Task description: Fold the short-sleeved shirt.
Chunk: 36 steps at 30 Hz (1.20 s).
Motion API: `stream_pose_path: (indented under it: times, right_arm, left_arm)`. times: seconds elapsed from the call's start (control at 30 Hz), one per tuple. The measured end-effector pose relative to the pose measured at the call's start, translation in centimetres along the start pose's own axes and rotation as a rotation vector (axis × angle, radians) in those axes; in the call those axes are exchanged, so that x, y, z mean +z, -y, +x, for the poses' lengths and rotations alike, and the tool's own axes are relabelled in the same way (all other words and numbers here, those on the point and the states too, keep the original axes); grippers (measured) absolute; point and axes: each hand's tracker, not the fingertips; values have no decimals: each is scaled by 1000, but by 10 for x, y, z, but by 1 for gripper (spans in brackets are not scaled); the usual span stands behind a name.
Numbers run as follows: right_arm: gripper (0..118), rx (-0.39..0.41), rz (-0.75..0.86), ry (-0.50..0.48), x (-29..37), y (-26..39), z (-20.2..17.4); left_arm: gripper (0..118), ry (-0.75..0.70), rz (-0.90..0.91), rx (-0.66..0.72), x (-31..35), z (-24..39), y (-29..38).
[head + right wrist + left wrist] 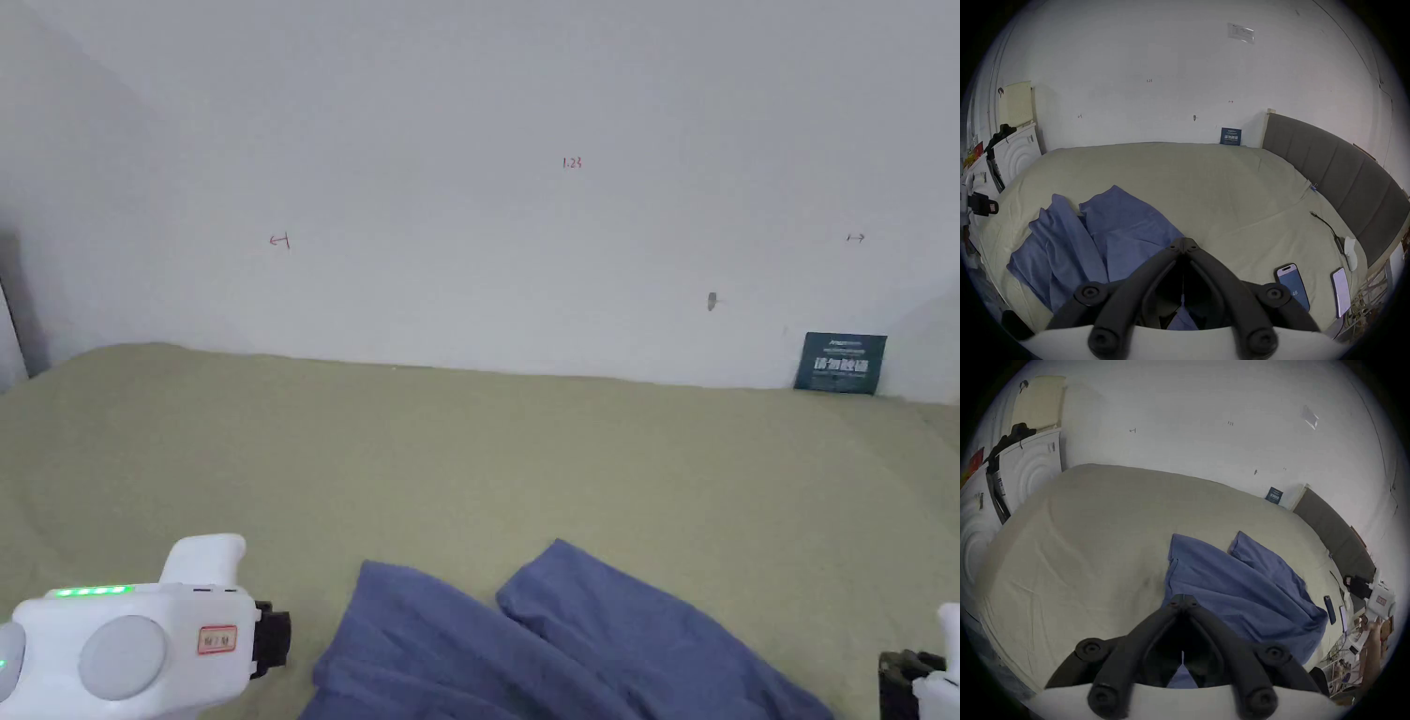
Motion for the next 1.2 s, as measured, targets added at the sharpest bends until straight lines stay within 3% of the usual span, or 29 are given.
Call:
stream_pose_path:
  times: [0.27,0.3,0.37,0.4,0.5,0.6,0.63,0.7,0.73,0.77,0.8,0.83,0.87,0.9,0.97,1.03,1.13,1.17,1.2]
  right_arm:
    - [0,-9,-19,-15,-13,-6,-4]
    - [0,-12,-21,-16,-13,-6,-3]
    - [0,-5,-22,-14,-12,-3,-2]
    - [0,-1,-26,-14,-12,-2,-1]
    - [0,8,-36,-11,-9,5,4]
    - [0,36,-41,23,-9,12,10]
    - [0,51,-47,49,-10,16,12]
    - [0,50,-56,44,-12,21,18]
    - [3,33,-68,26,-11,25,22]
    - [16,3,-77,-3,-8,29,24]
    - [46,-7,-95,-30,-8,32,27]
    - [98,-2,-136,-62,-7,36,28]
    - [110,7,-183,-47,-6,42,26]
    - [107,1,-222,-56,-3,49,22]
    - [104,-45,-197,-179,8,60,13]
    - [104,-48,-231,-208,12,72,2]
    - [93,-18,-255,-241,16,87,-14]
    - [87,-6,-253,-250,17,89,-18]
    - [61,3,-255,-263,16,92,-21]
  left_arm:
    - [0,35,-196,-39,-130,3,-90]
    - [9,19,-183,-38,-151,6,-99]
    - [95,-48,-238,-72,-190,8,-115]
    - [117,-44,-234,-65,-203,8,-117]
    - [109,-4,-315,-40,-242,13,-121]
    - [88,-11,-437,-44,-259,24,-107]
    - [62,-47,-478,-56,-264,26,-103]
    - [31,-173,-419,-71,-262,30,-100]
    - [5,-127,-389,-30,-257,26,-102]
    - [5,-29,-382,0,-255,25,-101]
    - [5,29,-368,25,-252,24,-101]
    - [5,13,-359,20,-248,25,-104]
    - [5,-22,-363,-23,-246,27,-104]
    - [4,-29,-359,-47,-245,28,-104]
    - [4,-21,-366,-45,-248,29,-106]
    - [5,-22,-359,-52,-247,29,-106]
    - [5,-23,-359,-65,-247,29,-107]
    - [4,-21,-355,-68,-246,28,-107]
    - [4,-18,-351,-70,-245,27,-106]
